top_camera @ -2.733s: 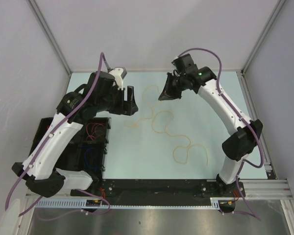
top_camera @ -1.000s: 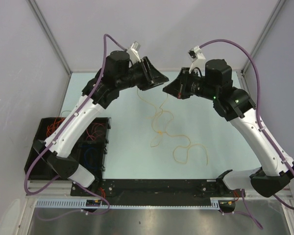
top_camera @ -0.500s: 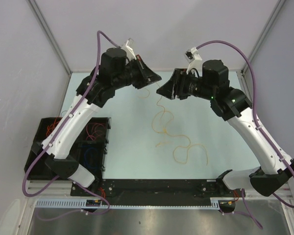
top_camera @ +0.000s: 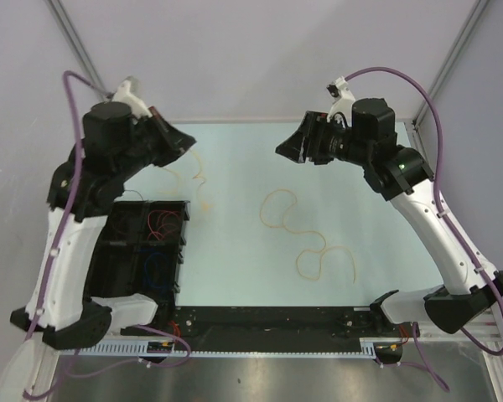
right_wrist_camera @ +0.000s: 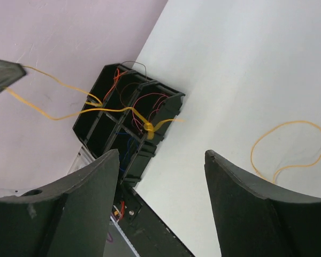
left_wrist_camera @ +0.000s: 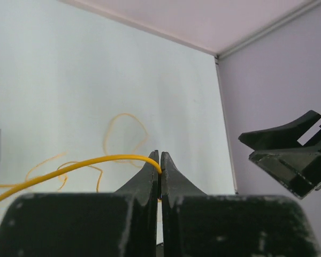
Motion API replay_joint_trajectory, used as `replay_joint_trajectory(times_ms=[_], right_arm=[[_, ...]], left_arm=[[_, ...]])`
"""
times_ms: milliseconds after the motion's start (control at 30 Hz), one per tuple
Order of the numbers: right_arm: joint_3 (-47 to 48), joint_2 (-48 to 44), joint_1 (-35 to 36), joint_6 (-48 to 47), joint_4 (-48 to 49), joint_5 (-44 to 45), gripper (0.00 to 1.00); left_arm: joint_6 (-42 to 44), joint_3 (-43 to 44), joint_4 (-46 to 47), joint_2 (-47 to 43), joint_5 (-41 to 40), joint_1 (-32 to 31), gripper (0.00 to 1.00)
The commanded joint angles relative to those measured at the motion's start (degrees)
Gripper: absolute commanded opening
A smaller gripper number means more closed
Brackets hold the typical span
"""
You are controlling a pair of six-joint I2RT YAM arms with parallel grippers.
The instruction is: Untangle the cables
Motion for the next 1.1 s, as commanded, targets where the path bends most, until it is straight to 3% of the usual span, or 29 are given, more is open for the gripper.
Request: replay_joint_trajectory(times_ms=[0,500,867,1067], right_arm=[[2.37,1.82,-0.33,1.93,0.79,-2.05,0.7],[5.89,7.36,0.37,4.22,-1.4,-7.94,0.7],[6.25,9.11,1.25,4.75,-1.23,-10.66,0.69],[6.33,9.82,2.39,5.63,-2.01,-11.89,0.69]], left_arm=[[5.57,-0.96,-6.43,-5.12,-5.3,5.01,0.0],[10.5,2.64,-18.64,-8.38,-16.11,27.85,0.0],[10.06,17.58,-25.16,-4.07,-27.71,30.33,0.0],[8.13,17.24,-25.6,-4.07,-32.72,34.11,0.0]])
